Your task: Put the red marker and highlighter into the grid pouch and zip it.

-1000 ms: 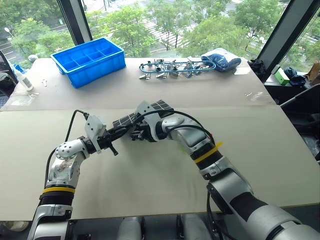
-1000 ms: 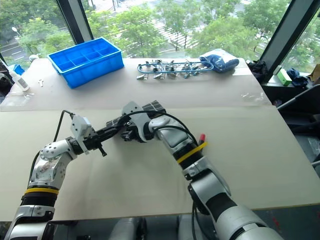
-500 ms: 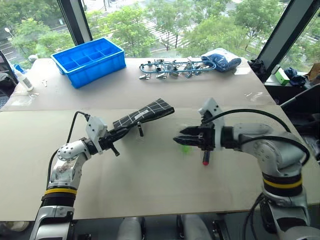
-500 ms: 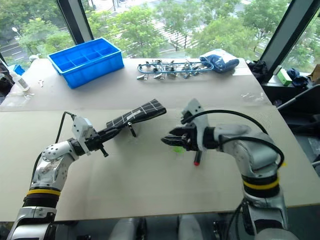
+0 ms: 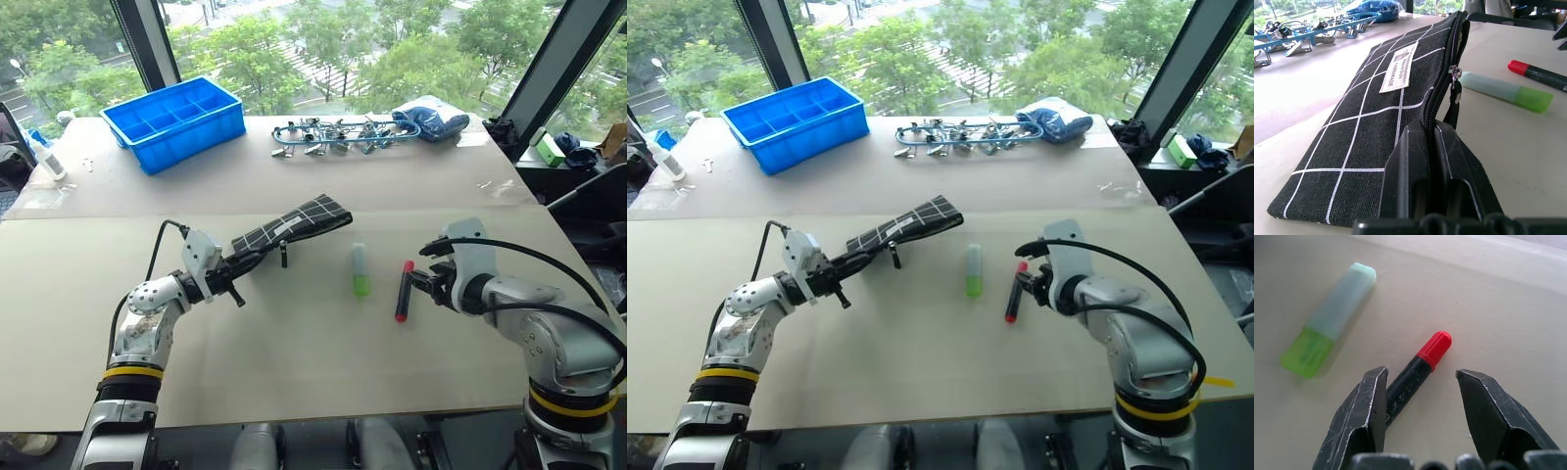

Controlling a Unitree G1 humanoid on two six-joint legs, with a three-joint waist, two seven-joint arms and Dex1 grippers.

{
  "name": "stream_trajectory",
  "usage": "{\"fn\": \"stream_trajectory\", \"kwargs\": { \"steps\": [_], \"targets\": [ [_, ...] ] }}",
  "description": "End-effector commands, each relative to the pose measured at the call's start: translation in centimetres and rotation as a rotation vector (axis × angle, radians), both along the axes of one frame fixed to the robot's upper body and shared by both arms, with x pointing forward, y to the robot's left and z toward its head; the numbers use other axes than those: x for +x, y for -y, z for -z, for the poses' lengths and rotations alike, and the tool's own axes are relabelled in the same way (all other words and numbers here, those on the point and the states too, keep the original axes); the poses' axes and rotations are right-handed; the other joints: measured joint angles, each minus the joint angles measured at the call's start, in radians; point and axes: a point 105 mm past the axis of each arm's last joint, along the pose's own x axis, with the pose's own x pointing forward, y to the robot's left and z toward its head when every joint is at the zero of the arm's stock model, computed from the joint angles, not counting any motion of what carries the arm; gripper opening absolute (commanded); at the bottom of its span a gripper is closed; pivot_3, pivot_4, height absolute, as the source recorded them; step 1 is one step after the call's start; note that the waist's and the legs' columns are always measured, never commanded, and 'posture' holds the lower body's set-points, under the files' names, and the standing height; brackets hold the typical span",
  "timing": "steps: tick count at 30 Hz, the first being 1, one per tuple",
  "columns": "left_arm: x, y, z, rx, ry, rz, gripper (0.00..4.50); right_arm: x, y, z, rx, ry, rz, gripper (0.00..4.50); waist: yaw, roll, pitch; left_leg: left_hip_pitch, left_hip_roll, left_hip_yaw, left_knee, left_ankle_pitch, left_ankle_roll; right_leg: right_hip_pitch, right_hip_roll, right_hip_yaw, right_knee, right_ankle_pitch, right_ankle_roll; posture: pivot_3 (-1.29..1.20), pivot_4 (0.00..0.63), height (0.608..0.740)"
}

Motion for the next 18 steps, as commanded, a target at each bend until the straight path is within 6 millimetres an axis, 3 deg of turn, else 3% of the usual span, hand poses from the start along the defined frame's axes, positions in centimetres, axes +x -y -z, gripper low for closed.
{"fn": "stream_trajectory", "kwargs": {
  "steps": [1,18],
  "targets": [
    [0.1,0.2,-0.8,-0.012,0.039,0.005,0.0,0.7,1.3,-1.0,0.001,0.032,0.094,2.52,0.0,0.0,0.0,0.0,0.0,0.0,0.0,0.0,0.0,0.0,0.0,0.0,0.0,0.0,0.0,0.0,0.15,0.74],
    [-0.1,-0.5,-0.7,-0.027,0.039,-0.036,0.0,1.3,0.0,1.9,0.038,-0.051,0.106,2.52,-0.001,0.0,0.0,0.0,0.0,0.0,0.0,0.0,0.0,0.0,0.0,0.0,0.0,0.0,0.0,0.0,0.15,0.74]
  ]
}}
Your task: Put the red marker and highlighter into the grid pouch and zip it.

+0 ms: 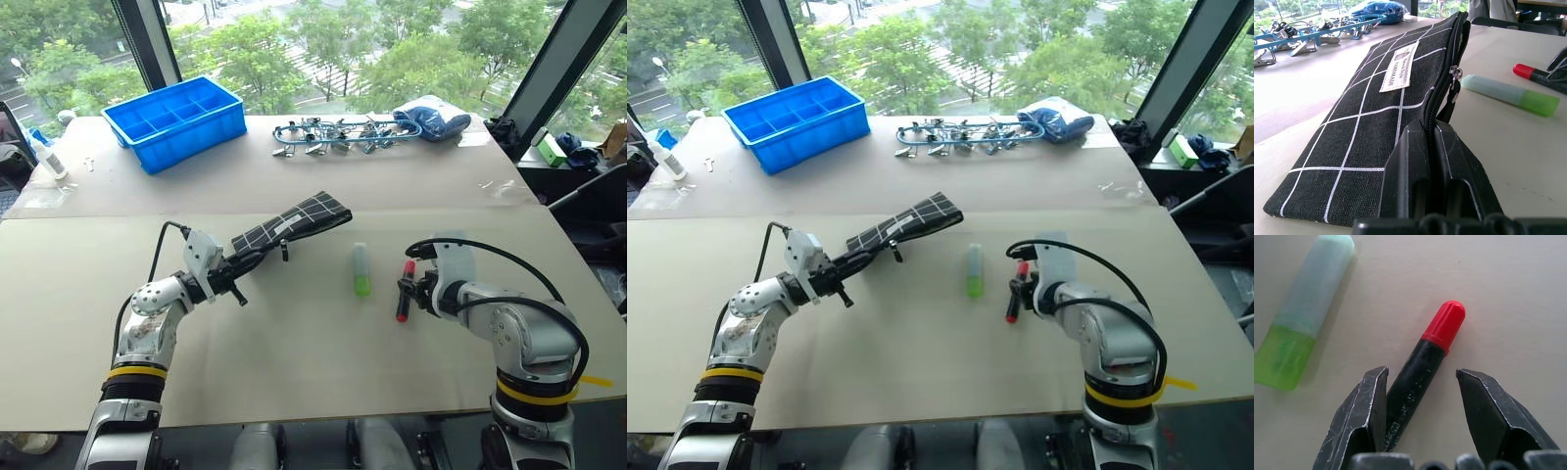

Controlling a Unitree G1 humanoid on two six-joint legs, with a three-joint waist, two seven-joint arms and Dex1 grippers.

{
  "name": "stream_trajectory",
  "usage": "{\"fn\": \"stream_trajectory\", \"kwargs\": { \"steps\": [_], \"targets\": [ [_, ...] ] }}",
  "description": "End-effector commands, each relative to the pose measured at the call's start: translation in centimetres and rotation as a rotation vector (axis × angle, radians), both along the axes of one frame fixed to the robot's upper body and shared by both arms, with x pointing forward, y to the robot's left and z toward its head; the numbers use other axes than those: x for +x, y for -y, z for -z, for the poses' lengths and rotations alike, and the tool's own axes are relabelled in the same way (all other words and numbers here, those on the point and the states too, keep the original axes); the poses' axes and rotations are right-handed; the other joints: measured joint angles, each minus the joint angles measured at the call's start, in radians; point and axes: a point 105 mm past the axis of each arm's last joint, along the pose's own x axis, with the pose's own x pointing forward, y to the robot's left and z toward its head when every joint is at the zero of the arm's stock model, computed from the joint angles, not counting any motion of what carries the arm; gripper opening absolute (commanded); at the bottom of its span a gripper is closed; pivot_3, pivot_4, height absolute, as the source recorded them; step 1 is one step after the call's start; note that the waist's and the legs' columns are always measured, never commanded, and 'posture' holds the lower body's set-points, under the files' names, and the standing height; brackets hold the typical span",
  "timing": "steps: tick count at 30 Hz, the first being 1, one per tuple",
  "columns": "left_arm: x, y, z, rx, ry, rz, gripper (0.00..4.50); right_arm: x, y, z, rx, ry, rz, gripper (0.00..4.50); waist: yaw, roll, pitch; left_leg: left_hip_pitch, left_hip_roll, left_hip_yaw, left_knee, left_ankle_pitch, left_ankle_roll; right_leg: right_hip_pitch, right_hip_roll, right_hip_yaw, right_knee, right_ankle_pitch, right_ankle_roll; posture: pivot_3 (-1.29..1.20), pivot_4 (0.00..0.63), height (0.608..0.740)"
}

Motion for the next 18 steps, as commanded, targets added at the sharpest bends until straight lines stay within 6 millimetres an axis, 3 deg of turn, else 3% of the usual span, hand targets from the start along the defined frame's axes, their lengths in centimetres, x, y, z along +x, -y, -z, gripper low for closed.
{"fn": "stream_trajectory", "kwargs": {
  "steps": [1,15,18],
  "targets": [
    [-0.1,-0.5,-1.2,-0.007,0.054,-0.015,0.0,0.3,0.4,-0.7,-0.021,0.045,0.012,2.52,0.0,0.0,0.0,0.0,0.0,0.0,0.0,0.0,0.0,0.0,0.0,0.0,0.0,0.0,0.0,0.0,0.15,0.74],
    [0.1,-0.9,-1.6,-0.006,0.066,-0.031,0.0,-1.5,-0.6,2.1,-0.064,-0.04,-0.056,2.52,0.0,-0.001,0.0,0.001,0.0,-0.001,0.0,0.0,0.0,0.001,0.0,0.0,0.0,0.0,0.0,0.0,0.15,0.74],
    [0.1,-0.9,-1.7,-0.005,0.069,-0.034,0.0,-1.6,-0.6,2.2,-0.065,-0.039,-0.061,1.83,0.0,-0.001,-0.001,0.001,0.0,-0.001,0.0,0.0,0.0,0.001,0.0,0.0,0.0,0.0,0.0,0.0,0.15,0.74]
  ]
}}
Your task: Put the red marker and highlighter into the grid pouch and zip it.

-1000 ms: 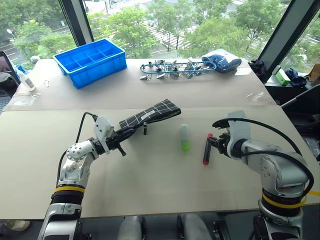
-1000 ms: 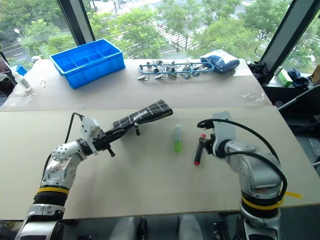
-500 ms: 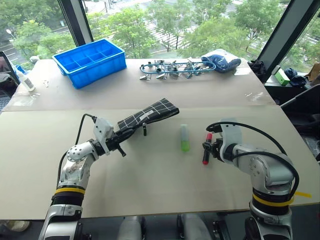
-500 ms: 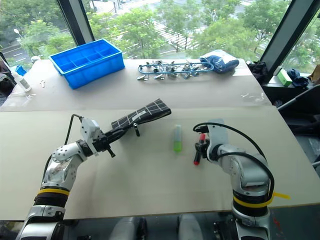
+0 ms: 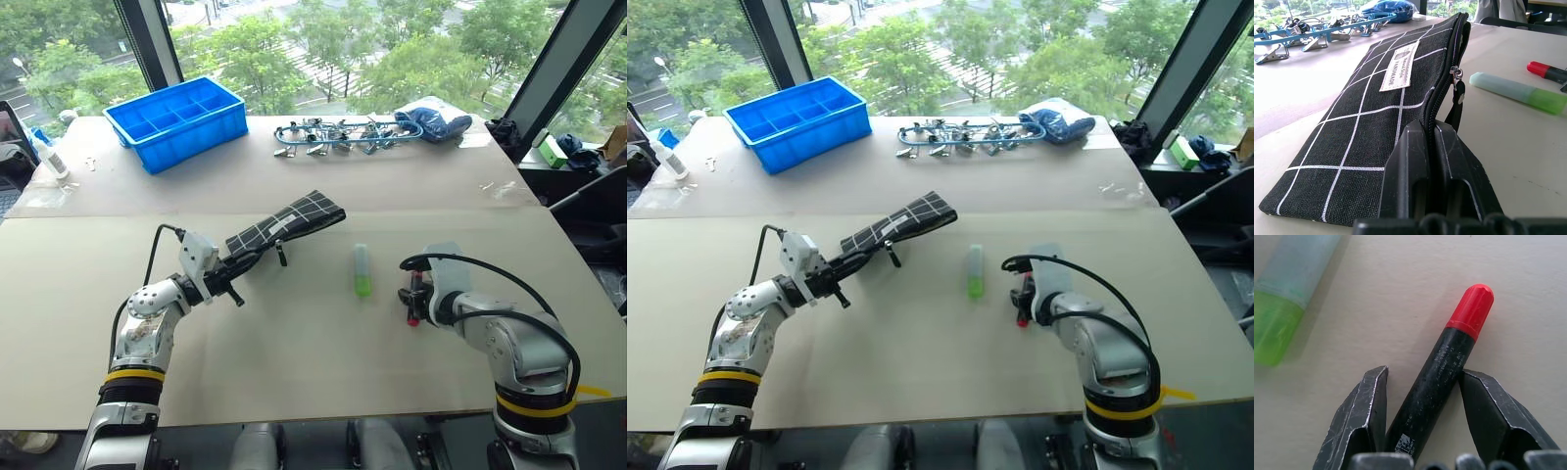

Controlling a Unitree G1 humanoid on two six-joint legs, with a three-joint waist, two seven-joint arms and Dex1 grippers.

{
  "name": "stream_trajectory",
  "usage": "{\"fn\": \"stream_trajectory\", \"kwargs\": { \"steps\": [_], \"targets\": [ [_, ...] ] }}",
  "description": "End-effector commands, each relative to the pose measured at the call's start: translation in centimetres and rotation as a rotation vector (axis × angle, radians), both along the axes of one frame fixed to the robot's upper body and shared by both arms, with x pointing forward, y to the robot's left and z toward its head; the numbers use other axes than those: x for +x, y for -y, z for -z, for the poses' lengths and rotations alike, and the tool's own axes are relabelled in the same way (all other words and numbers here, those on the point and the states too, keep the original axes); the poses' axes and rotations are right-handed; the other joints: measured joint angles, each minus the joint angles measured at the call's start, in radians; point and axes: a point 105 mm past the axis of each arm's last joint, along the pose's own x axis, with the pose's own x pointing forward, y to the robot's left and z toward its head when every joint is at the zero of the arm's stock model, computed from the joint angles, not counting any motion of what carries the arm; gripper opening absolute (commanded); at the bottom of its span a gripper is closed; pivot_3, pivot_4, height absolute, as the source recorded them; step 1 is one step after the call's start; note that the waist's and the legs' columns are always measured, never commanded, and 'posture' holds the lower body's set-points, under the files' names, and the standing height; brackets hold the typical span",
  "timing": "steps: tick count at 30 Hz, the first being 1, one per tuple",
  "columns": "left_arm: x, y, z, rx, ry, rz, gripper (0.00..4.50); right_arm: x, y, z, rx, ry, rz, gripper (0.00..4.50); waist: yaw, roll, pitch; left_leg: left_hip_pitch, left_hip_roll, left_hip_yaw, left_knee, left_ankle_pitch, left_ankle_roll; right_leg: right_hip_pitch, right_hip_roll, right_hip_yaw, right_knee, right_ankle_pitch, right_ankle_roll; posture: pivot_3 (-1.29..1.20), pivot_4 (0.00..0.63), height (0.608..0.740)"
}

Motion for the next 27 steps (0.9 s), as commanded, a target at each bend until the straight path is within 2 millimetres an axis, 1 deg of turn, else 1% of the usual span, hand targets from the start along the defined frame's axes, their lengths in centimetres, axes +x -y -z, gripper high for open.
{"fn": "stream_trajectory", "kwargs": {
  "steps": [1,3,4,8,10,11,12,13,15,16,17,18,20,22,24,27],
  "targets": [
    [0.1,-0.3,-1.7,0.003,0.069,-0.006,0.0,-0.4,-0.2,0.5,-0.003,-0.016,-0.02,1.48,0.0,0.0,0.0,0.0,0.0,0.0,0.0,0.0,0.0,0.0,0.0,0.0,0.0,0.0,0.0,0.0,0.15,0.74],
    [0.1,-0.4,-1.8,0.004,0.071,-0.007,0.0,-0.1,0.1,0.1,-0.007,0.001,-0.015,0.78,0.001,0.0,0.0,0.0,0.0,0.0,0.0,0.0,0.0,0.0,0.0,0.0,0.0,0.0,0.0,0.0,0.15,0.74],
    [0.1,-0.4,-1.8,0.005,0.072,-0.008,0.0,0.0,0.2,-0.1,-0.003,0.008,-0.013,0.51,0.001,0.0,0.0,0.0,0.0,0.0,0.0,0.0,0.0,0.0,0.0,0.0,0.0,0.0,0.0,0.0,0.15,0.74],
    [0.2,-0.4,-1.9,0.006,0.074,-0.008,0.0,0.5,0.8,-0.3,-0.031,0.024,-0.019,0.49,0.001,0.0,0.0,0.0,0.0,0.0,0.0,0.0,0.0,0.0,0.0,0.0,0.0,0.0,0.0,0.0,0.15,0.74],
    [0.1,-0.4,-1.9,0.006,0.074,-0.007,0.0,1.0,1.3,-0.5,-0.08,0.044,-0.041,0.49,0.001,0.0,0.0,0.0,0.0,0.0,0.0,0.0,0.0,0.001,0.0,0.0,0.0,0.0,0.0,0.0,0.15,0.74],
    [0.1,-0.4,-1.9,0.006,0.074,-0.006,0.0,1.3,1.4,-1.0,-0.115,0.08,-0.064,0.49,0.002,0.0,0.0,0.0,0.0,0.0,0.0,0.0,0.0,0.001,0.0,0.0,-0.001,0.0,0.0,0.0,0.15,0.74],
    [0.1,-0.4,-1.9,0.006,0.071,-0.002,0.0,2.0,1.1,-2.7,-0.188,0.189,-0.145,0.49,0.002,0.0,0.0,0.0,0.0,0.0,0.0,0.0,0.0,0.001,0.0,0.0,-0.001,0.0,0.0,0.0,0.15,0.74],
    [0.1,-0.3,-1.9,0.006,0.069,0.001,0.0,2.4,0.7,-4.0,-0.24,0.263,-0.21,0.49,0.002,0.0,0.0,0.0,0.0,0.0,0.0,0.0,0.0,0.001,0.0,-0.001,-0.001,0.0,0.0,0.0,0.15,0.74],
    [0.1,-0.2,-1.8,0.008,0.064,0.007,0.0,2.7,-0.8,-6.5,-0.334,0.416,-0.372,0.49,0.0,0.0,0.0,0.0,-0.001,0.0,0.0,0.0,0.001,0.0,-0.001,0.0,-0.001,0.0,0.001,0.0,0.15,0.74],
    [0.1,-0.2,-1.8,0.009,0.062,0.01,0.0,2.7,-1.4,-7.2,-0.374,0.462,-0.433,0.49,-0.002,0.0,0.0,0.0,-0.001,0.0,0.0,0.0,0.001,0.0,0.0,0.001,-0.001,0.0,0.001,0.0,0.15,0.74],
    [0.1,-0.1,-1.7,0.009,0.06,0.013,0.0,2.7,-2.4,-8.4,-0.486,0.564,-0.54,0.49,-0.005,0.0,0.0,0.0,-0.001,0.0,0.0,0.0,0.001,-0.001,0.0,0.001,-0.001,0.0,0.001,0.0,0.15,0.74],
    [0.2,-0.1,-1.7,0.009,0.058,0.015,0.0,2.6,-3.1,-9.0,-0.566,0.628,-0.618,0.49,-0.007,0.0,0.0,0.0,0.0,-0.001,-0.001,-0.001,0.001,0.0,0.001,0.002,-0.001,0.0,0.001,0.0,0.15,0.74],
    [0.2,0.0,-1.7,0.009,0.054,0.023,0.0,2.4,-4.5,-9.5,-0.704,0.728,-0.769,0.49,-0.007,0.0,0.0,0.001,0.0,-0.001,-0.001,0.0,0.001,-0.001,0.001,0.002,-0.002,0.0,0.001,0.0,0.15,0.74],
    [0.1,0.3,-1.6,0.009,0.049,0.037,0.0,2.4,-5.8,-9.7,-0.807,0.802,-0.883,0.49,-0.006,-0.001,0.0,0.001,0.0,0.001,-0.001,0.0,0.001,0.0,0.002,0.001,-0.003,0.0,0.001,0.0,0.15,0.74],
    [0.0,0.6,-1.6,0.009,0.047,0.049,0.0,2.5,-6.8,-9.7,-0.88,0.857,-0.961,0.49,-0.004,-0.001,0.0,0.001,0.0,0.002,-0.001,0.0,0.001,0.0,0.001,0.002,-0.004,0.0,0.001,0.0,0.15,0.74],
    [-0.2,0.9,-1.7,0.006,0.041,0.068,0.0,2.7,-7.9,-9.4,-0.944,0.911,-1.044,0.49,-0.001,-0.001,0.0,0.0,0.0,0.003,0.0,0.0,0.001,0.0,0.0,0.002,-0.006,0.001,0.002,0.0,0.15,0.74]
  ]
}}
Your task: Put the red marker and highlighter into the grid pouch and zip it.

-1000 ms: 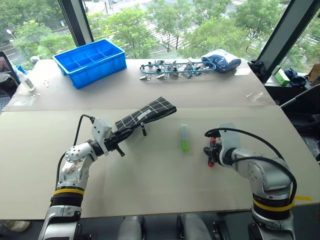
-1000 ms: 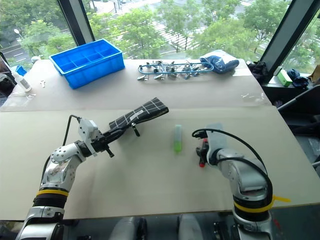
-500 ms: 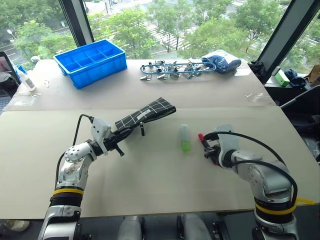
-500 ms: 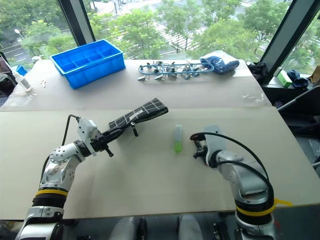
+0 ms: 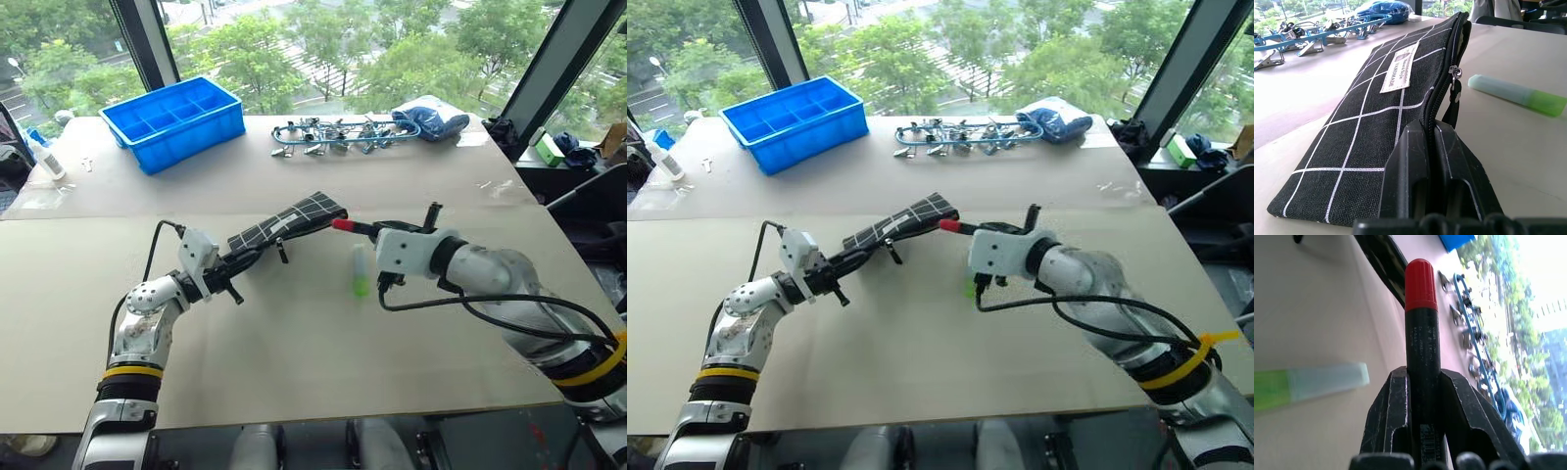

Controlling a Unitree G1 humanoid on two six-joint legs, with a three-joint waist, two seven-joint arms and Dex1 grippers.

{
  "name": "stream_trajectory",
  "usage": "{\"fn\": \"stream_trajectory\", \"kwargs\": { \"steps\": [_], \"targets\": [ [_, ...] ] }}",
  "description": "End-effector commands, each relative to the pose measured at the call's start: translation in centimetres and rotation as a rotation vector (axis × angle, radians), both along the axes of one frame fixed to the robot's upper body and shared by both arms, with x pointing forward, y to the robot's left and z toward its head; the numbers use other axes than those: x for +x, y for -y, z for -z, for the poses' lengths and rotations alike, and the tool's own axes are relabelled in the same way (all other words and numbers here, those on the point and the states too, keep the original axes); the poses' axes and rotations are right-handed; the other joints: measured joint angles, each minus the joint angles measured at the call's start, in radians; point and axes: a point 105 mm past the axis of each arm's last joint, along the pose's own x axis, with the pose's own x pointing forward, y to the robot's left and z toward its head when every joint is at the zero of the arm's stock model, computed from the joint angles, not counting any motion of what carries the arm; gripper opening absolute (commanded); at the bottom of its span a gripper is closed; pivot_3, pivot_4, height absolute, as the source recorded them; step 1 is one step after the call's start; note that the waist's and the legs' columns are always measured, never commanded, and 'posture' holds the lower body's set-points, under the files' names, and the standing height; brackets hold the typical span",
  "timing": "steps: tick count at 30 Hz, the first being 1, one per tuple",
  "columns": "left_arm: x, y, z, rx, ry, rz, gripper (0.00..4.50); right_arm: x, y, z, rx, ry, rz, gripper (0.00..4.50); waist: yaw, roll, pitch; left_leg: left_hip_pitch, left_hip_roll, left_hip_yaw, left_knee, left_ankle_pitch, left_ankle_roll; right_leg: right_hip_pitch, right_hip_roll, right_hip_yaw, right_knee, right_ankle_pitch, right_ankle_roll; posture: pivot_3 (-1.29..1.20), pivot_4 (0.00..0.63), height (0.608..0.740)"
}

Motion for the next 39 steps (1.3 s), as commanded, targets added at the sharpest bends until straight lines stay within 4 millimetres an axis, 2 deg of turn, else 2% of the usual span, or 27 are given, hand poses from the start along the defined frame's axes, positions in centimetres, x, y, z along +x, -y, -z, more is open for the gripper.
{"fn": "stream_trajectory", "kwargs": {
  "steps": [1,11,21,30,39],
  "targets": [
    [-0.2,0.7,-1.4,-0.013,0.034,0.042,0.0,0.1,-1.4,-0.7,-0.105,0.12,-0.114,0.49,0.003,0.0,0.0,0.0,0.0,0.0,0.0,0.0,0.0,0.0,0.0,0.0,0.0,0.0,0.0,0.0,0.15,0.74],
    [-0.8,1.0,-1.3,0.006,0.011,0.074,0.0,1.8,-1.9,-0.7,-0.127,0.152,-0.121,0.49,0.003,0.0,0.0,-0.001,0.0,0.001,0.002,0.0,-0.001,0.0,0.0,0.0,-0.001,0.001,0.001,0.0,0.15,0.74],
    [-0.8,1.1,-1.3,0.015,0.005,0.089,0.0,2.3,-1.1,-0.7,-0.136,0.138,-0.084,0.49,0.003,0.0,0.0,-0.001,0.0,0.002,0.002,0.0,-0.001,0.0,0.0,0.0,-0.001,0.001,0.001,0.0,0.15,0.74],
    [-0.8,1.6,-1.3,0.026,0.0,0.124,0.0,2.2,-3.9,0.6,-0.165,0.134,-0.145,0.49,0.002,0.0,0.0,-0.001,0.0,0.002,0.002,0.001,-0.001,0.0,0.0,0.0,-0.001,0.001,0.001,0.0,0.15,0.74],
    [-2.1,2.7,-1.4,0.087,-0.036,0.275,0.0,1.6,-6.4,2.4,-0.186,0.136,-0.24,0.49,0.002,0.0,0.0,-0.001,0.0,0.002,0.002,0.003,-0.005,0.0,0.0,0.0,-0.001,0.001,0.001,0.0,0.15,0.74]
  ]
}}
